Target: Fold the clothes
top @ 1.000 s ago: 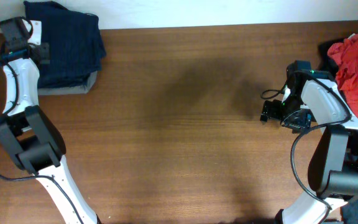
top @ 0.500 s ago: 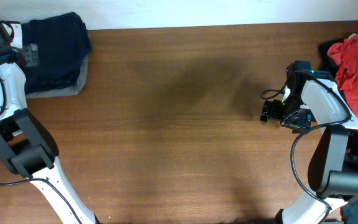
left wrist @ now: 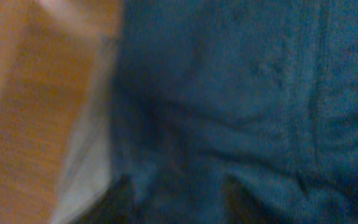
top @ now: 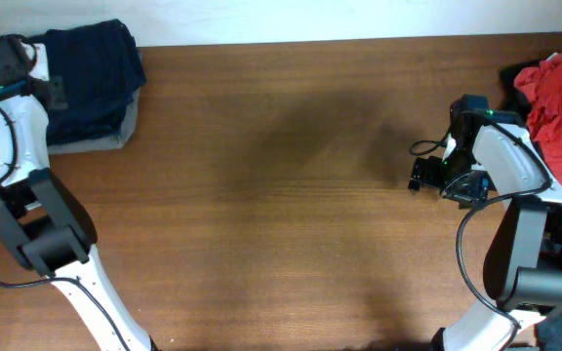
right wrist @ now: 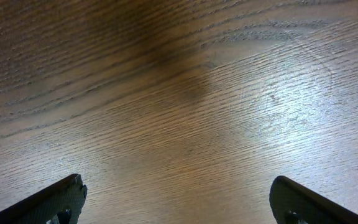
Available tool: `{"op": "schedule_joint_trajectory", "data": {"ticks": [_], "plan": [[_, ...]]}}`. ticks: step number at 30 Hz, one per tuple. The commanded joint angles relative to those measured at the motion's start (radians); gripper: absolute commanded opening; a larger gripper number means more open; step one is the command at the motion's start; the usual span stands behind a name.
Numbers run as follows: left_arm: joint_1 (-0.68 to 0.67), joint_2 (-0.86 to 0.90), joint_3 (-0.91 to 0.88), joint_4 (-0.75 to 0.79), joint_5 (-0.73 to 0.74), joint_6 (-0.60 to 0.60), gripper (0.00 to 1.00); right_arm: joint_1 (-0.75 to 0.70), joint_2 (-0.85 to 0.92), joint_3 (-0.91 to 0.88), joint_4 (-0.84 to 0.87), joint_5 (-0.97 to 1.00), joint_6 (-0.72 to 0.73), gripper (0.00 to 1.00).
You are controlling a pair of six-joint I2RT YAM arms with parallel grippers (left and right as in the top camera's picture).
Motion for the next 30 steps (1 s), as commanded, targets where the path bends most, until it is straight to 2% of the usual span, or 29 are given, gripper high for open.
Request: {"op": "schedule_joint_trajectory", "data": {"ticks": [1,2,7,20,30], "plan": [[-0.014,-0.015,0.021,-0.056,0.018,-0.122,0.23,-0.003,-0.028,0.014,-0.003,-0.001,-0.006,0.99],[-0.014,-0.015,0.021,-0.086,0.018,-0.149,0.15,-0.003,-0.028,0.014,-0.003,-0.001,-0.006,0.99],[-0.014,-0.01,0.018,-0.181,0.021,-0.182,0.06,-0.003,-0.028,0.014,-0.003,-0.001,-0.006,0.99],[0.061,0.126,-0.002,-0.234,0.018,-0.179,0.01,-0.003,-0.028,0.014,-0.003,-0.001,-0.006,0.99],[0.042,-0.098,0.033,-0.205,0.022,-0.178,0.01,-0.003,-0.028,0.014,-0.003,-0.001,-0.006,0.99]]}}
